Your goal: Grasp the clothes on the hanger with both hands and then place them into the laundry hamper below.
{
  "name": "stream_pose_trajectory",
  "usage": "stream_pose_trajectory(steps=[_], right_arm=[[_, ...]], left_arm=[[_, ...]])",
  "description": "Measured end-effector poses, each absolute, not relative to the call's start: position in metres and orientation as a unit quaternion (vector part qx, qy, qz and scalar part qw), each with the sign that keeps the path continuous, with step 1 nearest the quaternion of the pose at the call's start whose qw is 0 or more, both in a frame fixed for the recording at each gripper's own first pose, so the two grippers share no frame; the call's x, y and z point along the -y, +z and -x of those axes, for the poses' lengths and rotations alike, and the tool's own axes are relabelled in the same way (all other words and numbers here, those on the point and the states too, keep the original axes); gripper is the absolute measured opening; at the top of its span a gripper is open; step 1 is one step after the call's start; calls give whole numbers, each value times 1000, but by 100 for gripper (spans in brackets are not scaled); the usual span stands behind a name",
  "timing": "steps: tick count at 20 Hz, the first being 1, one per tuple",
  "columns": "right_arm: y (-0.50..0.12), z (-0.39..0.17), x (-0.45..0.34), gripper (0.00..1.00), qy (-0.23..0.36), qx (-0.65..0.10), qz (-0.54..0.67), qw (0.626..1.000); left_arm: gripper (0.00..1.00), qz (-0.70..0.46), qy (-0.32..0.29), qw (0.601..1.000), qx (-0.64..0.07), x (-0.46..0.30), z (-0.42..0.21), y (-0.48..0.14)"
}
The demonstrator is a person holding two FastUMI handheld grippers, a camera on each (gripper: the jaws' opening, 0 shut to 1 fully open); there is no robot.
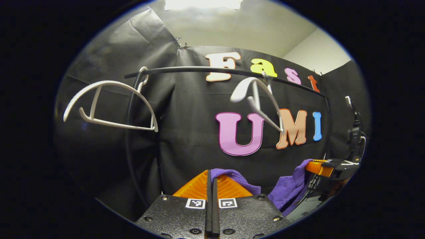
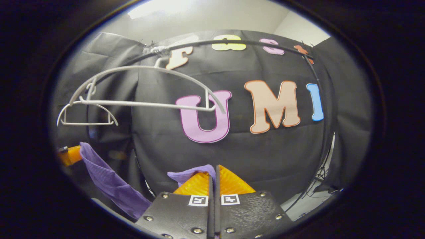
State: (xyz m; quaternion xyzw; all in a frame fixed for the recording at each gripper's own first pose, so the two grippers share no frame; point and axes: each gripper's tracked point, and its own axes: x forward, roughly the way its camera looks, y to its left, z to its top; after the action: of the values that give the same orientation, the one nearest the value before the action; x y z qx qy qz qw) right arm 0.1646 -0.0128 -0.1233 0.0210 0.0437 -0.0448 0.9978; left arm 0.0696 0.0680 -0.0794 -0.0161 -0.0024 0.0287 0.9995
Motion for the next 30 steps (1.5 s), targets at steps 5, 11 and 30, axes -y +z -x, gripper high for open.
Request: stream_pose_trajectory(steps=[5,11,30], right_arm=[[-77,-100,5,1,-33,3,-28,999],[-49,-44,15,1,-32,37,-27,998],[-178,-99,64,1,-62,-26,-65,996]], left_arm=[[2,25,1,999,19,-16,-42,-54],[1,15,-41,998,36,59,-21,-33],[1,12,-76,997,-22,118,-109,-156]])
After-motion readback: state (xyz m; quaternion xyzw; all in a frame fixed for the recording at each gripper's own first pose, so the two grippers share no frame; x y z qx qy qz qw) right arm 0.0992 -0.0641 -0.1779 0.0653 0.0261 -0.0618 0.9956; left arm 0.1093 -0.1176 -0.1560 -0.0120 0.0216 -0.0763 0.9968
